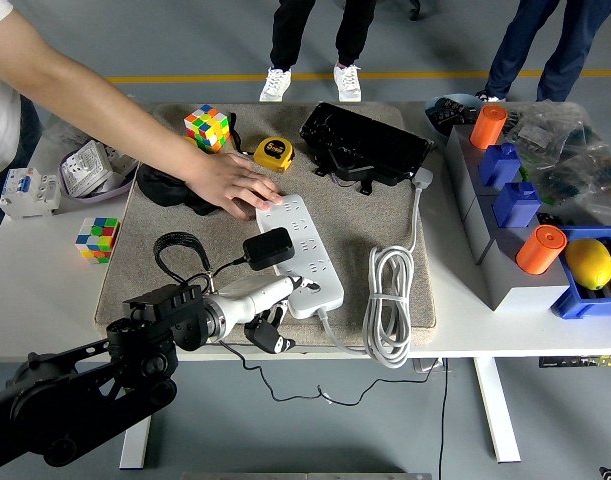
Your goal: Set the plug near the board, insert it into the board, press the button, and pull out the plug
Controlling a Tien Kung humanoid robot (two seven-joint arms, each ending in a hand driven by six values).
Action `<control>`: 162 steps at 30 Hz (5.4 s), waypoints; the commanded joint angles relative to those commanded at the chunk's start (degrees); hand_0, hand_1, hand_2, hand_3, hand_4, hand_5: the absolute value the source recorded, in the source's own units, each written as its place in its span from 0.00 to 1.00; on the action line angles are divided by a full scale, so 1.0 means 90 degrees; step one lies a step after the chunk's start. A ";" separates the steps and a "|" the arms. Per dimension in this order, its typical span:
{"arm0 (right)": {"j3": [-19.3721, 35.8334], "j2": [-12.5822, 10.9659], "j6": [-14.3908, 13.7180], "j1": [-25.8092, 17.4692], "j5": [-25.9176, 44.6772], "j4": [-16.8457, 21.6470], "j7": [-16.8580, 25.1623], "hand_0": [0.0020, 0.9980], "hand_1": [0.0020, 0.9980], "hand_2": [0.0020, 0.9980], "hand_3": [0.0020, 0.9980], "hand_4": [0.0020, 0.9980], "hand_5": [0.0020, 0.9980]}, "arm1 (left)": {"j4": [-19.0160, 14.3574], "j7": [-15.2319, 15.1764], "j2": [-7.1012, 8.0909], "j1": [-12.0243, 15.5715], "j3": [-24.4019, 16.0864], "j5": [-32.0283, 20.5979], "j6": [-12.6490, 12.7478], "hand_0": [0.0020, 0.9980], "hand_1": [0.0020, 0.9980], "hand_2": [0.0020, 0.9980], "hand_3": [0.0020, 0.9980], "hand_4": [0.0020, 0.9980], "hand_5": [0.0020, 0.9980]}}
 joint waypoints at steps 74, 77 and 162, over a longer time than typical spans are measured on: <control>0.0024 0.0018 0.0004 0.0021 -0.0016 0.0039 -0.0005 0.60 0.60 0.54 0.55 0.75 0.24 | 0.1351 -0.4810 -0.0214 0.0542 -0.0367 -0.4451 0.3139 0.73 0.70 0.68 0.68 0.88 0.48; 0.0029 0.0013 0.0003 0.0022 -0.0017 0.0041 -0.0004 0.60 0.60 0.54 0.55 0.75 0.24 | 0.1342 -0.4806 -0.0204 0.0530 -0.0352 -0.4434 0.3146 0.73 0.70 0.68 0.68 0.88 0.48; 0.0120 0.0013 0.0002 -0.0003 -0.0053 0.0071 0.0012 0.60 0.60 0.54 0.55 0.75 0.23 | 0.0381 -0.0541 0.0096 -0.0186 -0.0047 -0.0441 -0.0234 0.06 0.12 0.18 0.91 0.79 0.00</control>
